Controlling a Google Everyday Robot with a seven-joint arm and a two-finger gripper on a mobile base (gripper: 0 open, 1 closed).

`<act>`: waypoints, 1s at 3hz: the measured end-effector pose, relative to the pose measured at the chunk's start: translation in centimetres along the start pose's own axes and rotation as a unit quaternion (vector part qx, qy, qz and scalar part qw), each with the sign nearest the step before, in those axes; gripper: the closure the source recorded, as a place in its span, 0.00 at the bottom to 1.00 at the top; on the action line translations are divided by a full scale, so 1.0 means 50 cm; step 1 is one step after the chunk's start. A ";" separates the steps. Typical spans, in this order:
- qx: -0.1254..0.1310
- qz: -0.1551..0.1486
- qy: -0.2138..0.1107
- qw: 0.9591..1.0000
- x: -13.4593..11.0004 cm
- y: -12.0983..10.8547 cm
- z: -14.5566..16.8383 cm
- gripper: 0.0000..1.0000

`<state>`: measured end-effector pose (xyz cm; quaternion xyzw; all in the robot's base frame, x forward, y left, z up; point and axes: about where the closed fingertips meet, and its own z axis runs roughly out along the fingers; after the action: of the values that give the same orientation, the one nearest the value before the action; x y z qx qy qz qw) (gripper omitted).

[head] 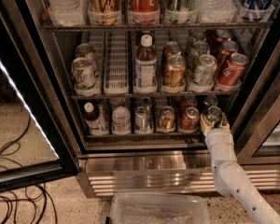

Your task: Pick green can from bottom shelf of fridge

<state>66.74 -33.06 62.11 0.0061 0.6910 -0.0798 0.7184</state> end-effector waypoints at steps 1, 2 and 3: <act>-0.004 0.017 -0.023 1.000 -0.042 -0.010 -0.012 1.00; -0.010 0.028 -0.045 0.999 -0.087 -0.016 -0.031 1.00; -0.026 0.034 -0.056 0.998 -0.121 -0.016 -0.052 1.00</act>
Offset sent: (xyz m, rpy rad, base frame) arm -0.0329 -0.0026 0.0682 0.0620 -0.1472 0.0496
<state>63.86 -32.91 68.08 0.0067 0.6511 -0.0376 0.7580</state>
